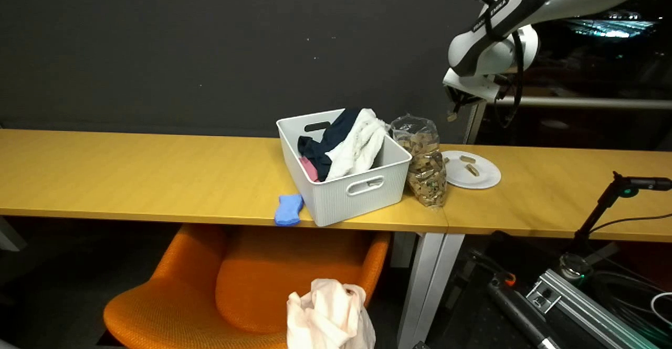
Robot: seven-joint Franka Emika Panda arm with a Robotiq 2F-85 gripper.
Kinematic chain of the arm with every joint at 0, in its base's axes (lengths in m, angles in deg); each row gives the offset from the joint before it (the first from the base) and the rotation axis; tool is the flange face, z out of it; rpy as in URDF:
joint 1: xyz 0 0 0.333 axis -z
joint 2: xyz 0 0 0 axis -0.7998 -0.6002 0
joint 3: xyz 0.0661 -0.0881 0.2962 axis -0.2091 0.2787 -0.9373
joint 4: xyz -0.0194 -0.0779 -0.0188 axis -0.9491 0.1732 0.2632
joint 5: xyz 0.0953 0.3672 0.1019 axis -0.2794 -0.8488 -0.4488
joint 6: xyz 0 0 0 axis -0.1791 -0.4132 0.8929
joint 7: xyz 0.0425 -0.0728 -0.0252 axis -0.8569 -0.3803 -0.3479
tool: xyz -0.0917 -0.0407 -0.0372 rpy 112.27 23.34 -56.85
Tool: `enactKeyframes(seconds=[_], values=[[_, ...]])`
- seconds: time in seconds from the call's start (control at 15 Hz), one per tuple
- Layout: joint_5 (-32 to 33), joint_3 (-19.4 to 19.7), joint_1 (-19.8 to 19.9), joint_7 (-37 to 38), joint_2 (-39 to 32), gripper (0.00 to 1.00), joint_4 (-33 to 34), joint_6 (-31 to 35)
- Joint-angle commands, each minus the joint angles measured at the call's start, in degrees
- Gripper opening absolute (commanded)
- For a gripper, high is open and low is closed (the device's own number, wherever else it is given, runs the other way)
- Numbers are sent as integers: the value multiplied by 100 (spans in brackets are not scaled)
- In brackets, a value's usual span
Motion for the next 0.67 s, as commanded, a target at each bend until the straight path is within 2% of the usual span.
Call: enactKeyframes(seconds=[0.0,0.33,0.6], values=[[117,-241,-196,-210,864,0,-540,-12],[88,-660,-538,-398,1515,0,-965,-3],[-115,-1082,-626,-643,1622,0,-1147,-60]])
